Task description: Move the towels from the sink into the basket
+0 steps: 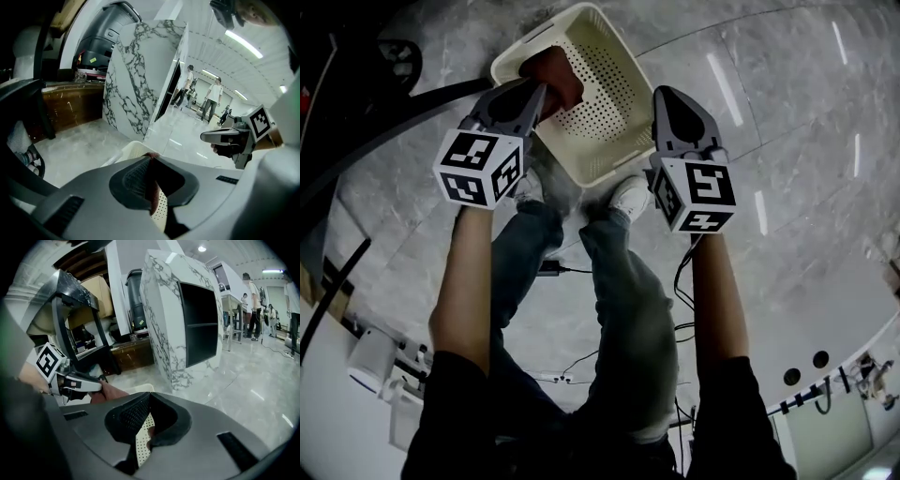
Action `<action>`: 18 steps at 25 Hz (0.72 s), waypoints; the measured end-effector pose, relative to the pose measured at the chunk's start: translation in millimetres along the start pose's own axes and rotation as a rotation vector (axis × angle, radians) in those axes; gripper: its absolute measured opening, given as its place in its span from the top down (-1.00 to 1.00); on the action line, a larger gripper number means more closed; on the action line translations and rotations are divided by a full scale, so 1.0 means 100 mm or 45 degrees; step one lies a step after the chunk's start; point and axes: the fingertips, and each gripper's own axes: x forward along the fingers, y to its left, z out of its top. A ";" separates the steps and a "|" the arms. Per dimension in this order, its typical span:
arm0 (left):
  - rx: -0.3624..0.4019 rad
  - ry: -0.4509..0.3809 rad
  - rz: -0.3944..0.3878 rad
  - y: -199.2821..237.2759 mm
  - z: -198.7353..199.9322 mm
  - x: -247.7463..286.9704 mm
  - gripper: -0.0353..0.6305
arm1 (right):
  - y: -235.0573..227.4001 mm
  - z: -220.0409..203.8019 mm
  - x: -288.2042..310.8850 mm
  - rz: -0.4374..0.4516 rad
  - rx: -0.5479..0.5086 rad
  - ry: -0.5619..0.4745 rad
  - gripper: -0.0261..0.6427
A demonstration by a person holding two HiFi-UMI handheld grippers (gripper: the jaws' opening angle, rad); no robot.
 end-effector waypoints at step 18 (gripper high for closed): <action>0.104 0.123 -0.063 -0.03 -0.28 0.15 0.21 | 0.01 -0.14 -0.01 -0.018 0.030 0.024 0.88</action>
